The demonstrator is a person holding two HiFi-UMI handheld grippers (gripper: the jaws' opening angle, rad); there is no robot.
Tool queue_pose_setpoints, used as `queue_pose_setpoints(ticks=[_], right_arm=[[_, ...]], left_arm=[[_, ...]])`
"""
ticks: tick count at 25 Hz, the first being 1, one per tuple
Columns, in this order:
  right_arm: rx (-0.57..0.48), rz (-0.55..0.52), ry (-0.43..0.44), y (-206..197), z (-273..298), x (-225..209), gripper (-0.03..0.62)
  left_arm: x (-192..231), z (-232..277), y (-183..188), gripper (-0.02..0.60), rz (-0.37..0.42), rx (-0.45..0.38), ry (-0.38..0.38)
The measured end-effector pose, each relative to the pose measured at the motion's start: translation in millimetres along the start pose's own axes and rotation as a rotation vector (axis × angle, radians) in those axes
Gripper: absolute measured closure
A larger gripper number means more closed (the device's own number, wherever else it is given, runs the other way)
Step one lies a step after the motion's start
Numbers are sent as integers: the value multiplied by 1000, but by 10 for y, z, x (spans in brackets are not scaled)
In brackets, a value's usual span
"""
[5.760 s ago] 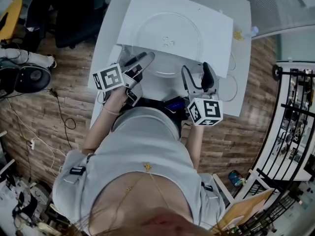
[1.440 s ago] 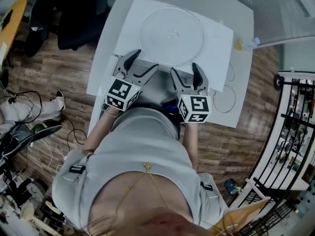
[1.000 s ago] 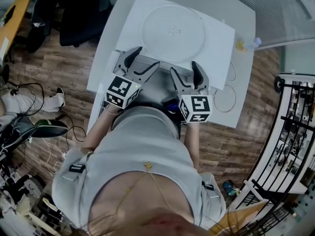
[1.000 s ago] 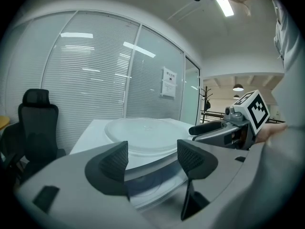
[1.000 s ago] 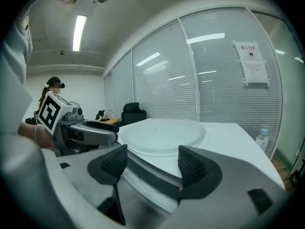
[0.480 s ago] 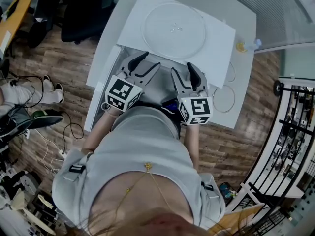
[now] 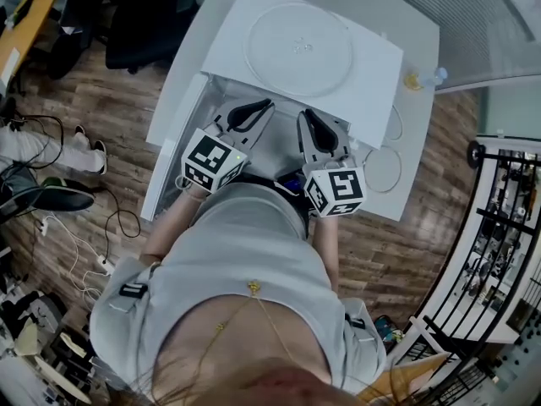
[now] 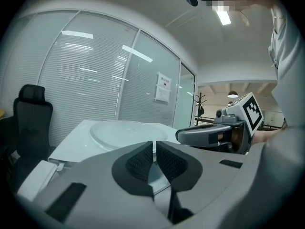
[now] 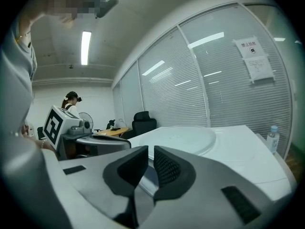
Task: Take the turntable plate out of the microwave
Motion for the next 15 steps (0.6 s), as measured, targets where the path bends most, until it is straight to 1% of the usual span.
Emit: queue_pose_setpoints(ticks=[4,8,10,12,15], right_arm=[[-44,-30,14,96,-8,53,568],[-109,-56,28,250,-25,110,574],[-144,-66,33,347,-42,132,576],[-172,-79,41,453,-55,161,576],[-198,-95,50,590,-85,190,576]], left_arm=[[-56,19,64,549,18,-8,-16],[-113,23,243,552,18,-54,-53],[-140,18,364,552,37,-82,-61],[-152,5,481,552,68,-97,-53],[-182,-21,633,552,94,-122,-51]])
Point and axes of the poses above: the fingertips, and each gripper's own axes: z forward along the fingers, x to its left, y out of its top, the point moved 4 cm from there along -z, backward along the fingers, and after that the axes turned 11 degrees about -y, right-handed, at the moved point
